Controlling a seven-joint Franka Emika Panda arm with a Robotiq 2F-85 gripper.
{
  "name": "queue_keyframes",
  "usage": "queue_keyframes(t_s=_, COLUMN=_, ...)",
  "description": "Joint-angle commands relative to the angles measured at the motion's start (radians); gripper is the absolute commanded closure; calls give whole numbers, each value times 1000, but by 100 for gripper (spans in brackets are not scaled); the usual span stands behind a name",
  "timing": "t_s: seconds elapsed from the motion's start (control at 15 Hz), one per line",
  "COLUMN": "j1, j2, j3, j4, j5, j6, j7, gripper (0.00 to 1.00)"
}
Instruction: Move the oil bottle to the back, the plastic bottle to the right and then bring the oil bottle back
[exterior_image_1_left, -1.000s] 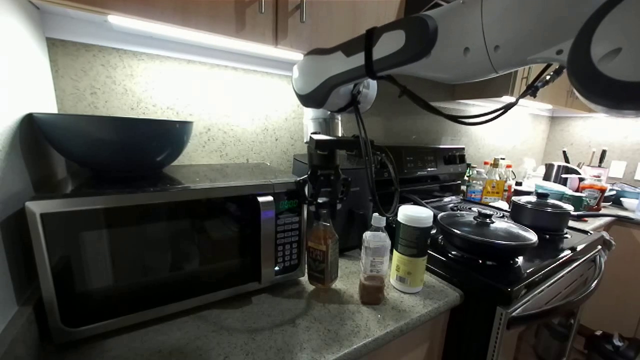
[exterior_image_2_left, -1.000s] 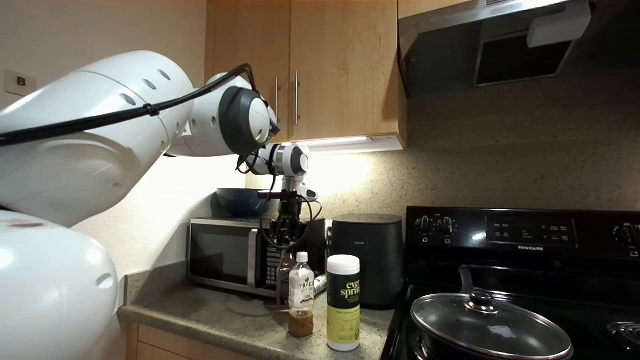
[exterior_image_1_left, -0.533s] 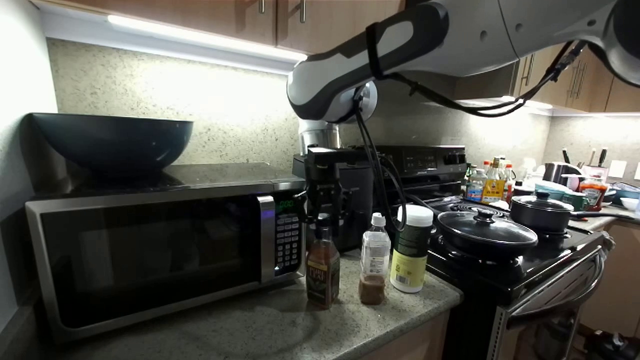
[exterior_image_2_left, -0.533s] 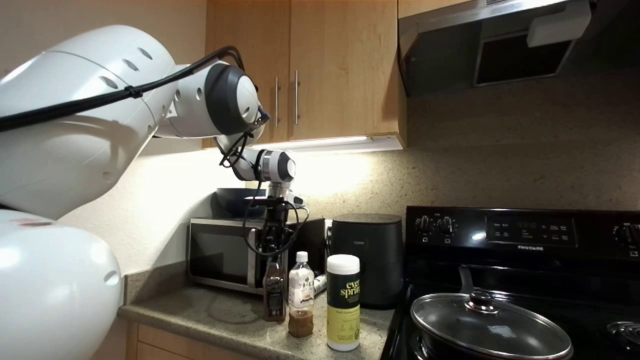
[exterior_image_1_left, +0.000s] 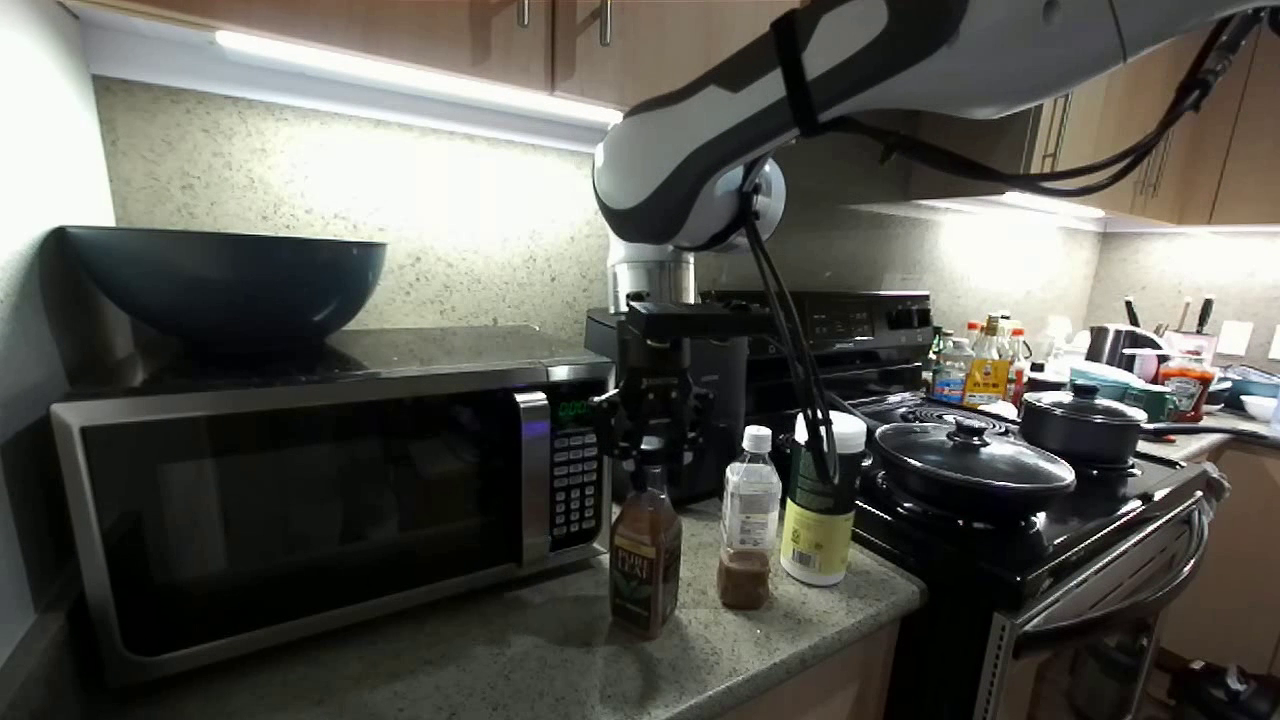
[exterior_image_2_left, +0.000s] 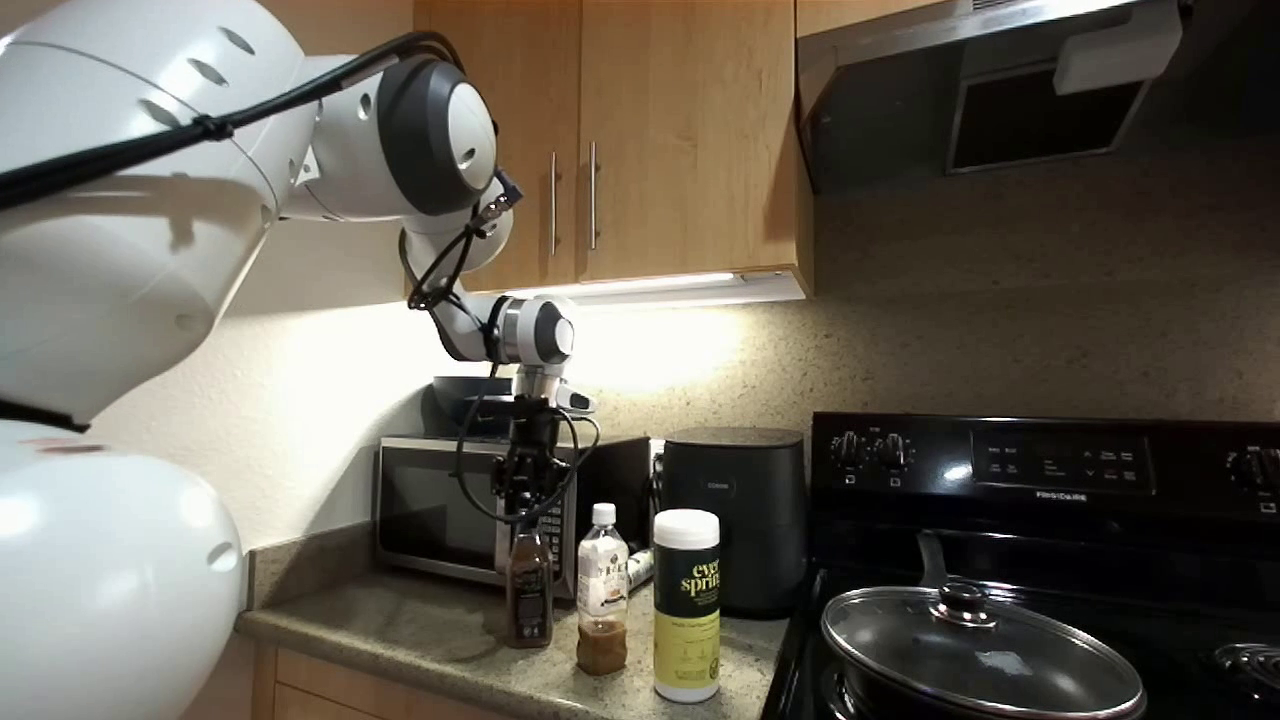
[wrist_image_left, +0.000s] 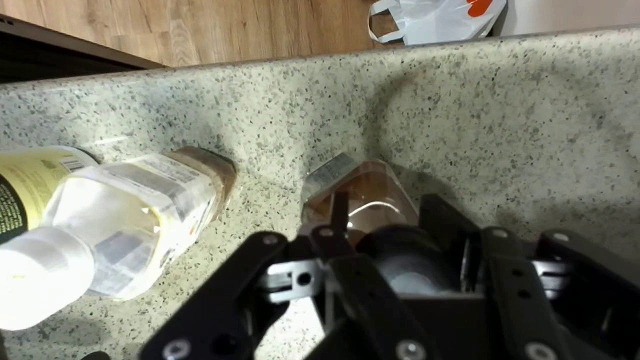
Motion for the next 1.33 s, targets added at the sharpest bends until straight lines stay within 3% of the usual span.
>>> queue_keyframes(t_s=0.0, j1=-32, j2=-102, j3=29, j4=-132, j5=16, j6=74, j7=-20, gripper=84)
queue_keyframes(t_s=0.53, j1=-62, j2=-74, j3=51, j4=-106, j5=22, j6=55, j7=-105, gripper=84)
queue_keyframes(t_s=0.6, j1=-62, j2=-72, j3=49, j4=-103, j5=17, j6=54, j7=-101, gripper=34)
queue_keyframes(t_s=0.67, j1=-63, j2=-71, j3=49, j4=-102, j5=14, j6=56, j7=-105, gripper=33)
queue_keyframes(t_s=1.0, j1=-68, j2=-74, j3=43, j4=-99, j5=10, j6=64, j7=-92, gripper=1)
queue_keyframes(t_s=1.27, j1=-61, j2=-102, j3=41, j4=-113, j5=-2, j6=67, j7=-61, gripper=0)
